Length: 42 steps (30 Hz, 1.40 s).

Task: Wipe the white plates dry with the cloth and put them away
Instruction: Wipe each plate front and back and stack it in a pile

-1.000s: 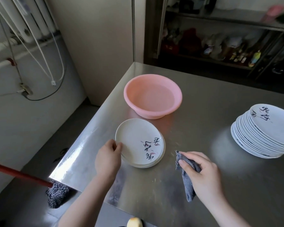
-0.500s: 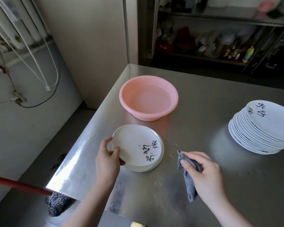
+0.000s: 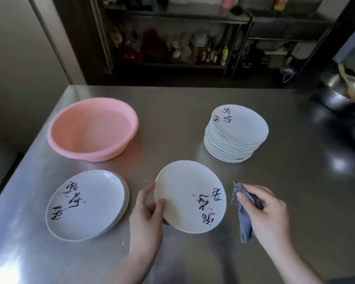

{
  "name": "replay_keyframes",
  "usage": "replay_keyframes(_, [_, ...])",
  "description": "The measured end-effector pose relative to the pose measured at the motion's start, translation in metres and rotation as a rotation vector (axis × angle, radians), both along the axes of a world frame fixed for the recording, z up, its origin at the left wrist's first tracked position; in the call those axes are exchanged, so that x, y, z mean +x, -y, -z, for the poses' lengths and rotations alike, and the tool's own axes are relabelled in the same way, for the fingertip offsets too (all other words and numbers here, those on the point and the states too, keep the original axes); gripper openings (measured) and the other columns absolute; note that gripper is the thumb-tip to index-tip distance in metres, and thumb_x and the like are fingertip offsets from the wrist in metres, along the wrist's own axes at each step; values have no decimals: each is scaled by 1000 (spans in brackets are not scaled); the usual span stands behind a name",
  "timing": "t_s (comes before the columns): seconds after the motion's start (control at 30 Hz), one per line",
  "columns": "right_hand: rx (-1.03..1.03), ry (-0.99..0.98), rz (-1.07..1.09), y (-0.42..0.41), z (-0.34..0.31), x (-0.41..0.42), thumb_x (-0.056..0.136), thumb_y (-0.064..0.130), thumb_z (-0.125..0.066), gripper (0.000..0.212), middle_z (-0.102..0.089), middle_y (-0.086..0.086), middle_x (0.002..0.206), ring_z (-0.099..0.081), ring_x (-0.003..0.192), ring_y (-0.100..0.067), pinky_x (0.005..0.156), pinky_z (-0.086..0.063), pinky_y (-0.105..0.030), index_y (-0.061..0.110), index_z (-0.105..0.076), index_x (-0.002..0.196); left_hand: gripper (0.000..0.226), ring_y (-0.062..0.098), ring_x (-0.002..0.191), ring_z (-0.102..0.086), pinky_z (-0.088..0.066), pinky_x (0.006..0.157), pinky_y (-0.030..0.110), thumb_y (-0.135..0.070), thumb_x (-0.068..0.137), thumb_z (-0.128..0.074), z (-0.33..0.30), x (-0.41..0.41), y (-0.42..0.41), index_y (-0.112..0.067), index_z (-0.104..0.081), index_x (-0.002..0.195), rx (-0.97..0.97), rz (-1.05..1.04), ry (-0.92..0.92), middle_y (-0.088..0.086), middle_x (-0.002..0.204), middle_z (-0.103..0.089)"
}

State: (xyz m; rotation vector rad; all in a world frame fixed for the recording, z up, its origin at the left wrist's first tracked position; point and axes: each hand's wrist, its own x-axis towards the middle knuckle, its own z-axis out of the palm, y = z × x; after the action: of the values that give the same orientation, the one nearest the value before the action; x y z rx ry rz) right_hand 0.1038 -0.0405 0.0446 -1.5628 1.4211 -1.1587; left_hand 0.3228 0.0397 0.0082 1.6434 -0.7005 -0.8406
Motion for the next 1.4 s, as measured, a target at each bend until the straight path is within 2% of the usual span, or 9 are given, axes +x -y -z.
replay_keyframes(0.1, [34,12,31,12,8,-47,80,-4,-70,25,-70,3,98,-67,89,-9,82,-48,-13,18,-74,91,36,17,57,-69,-57,70,44,-10,93,-60,13,-49,19,-39,-54,114,58,82,-8,-1,69,-73])
replay_keyframes(0.27, [56,-31,-42,43,22,-126,79,-6,-71,36,-68,8,95,-64,87,4,77,-43,-3,29,-72,87,39,15,57,-68,-56,51,27,-10,91,-62,35,-130,38,-40,-54,115,132,72,-36,4,63,-71])
replay_keyframes(0.47, [95,-112,-179,78,37,-188,76,-7,-72,45,-66,15,96,-63,91,2,81,-43,-7,36,-71,90,42,14,54,-68,-55,48,28,-7,90,-62,50,-206,52,-41,-55,114,228,36,-25,6,63,-72])
replay_keyframes(0.57, [114,-153,-279,81,47,-189,76,-5,-70,44,-65,20,96,-62,93,0,83,-45,-12,36,-72,92,42,20,54,-65,-58,52,40,-8,89,-62,50,-224,49,-43,-54,112,289,-17,28,10,59,-68])
replay_keyframes(0.8, [99,-472,-515,76,71,-171,81,9,-67,31,-61,20,106,-56,101,-4,83,-34,-3,26,-71,107,34,19,64,-66,-54,63,35,-23,87,-60,43,-212,56,-41,-47,112,529,151,407,-5,60,-66])
replay_keyframes(0.97, [53,-779,-606,78,81,-165,91,25,-57,21,-56,20,112,-52,106,-7,76,-46,-22,33,-68,107,26,21,84,-66,-51,74,31,-21,86,-67,39,-193,76,-26,-67,112,500,86,476,-4,94,-68])
replay_keyframes(1.13, [-8,-761,-618,91,82,-124,92,22,-55,26,-56,17,117,-47,110,-10,75,-32,-16,35,-68,111,22,19,71,-64,-49,67,26,-11,82,-67,41,-189,86,-25,-73,98,515,113,479,-10,71,-64])
replay_keyframes(1.3, [-33,-737,-919,62,84,-128,85,16,-54,33,-58,17,110,-48,104,-13,75,-47,-29,34,-71,105,19,18,67,-62,-43,61,24,-11,81,-65,45,-185,87,-24,-71,94,506,116,454,-14,64,-60])
replay_keyframes(1.4, [25,-746,-846,65,82,-160,84,15,-57,31,-59,20,105,-49,103,-7,78,-48,-28,35,-72,101,20,15,69,-60,-45,61,25,-9,81,-65,48,-184,88,-24,-71,92,492,136,464,-16,65,-59])
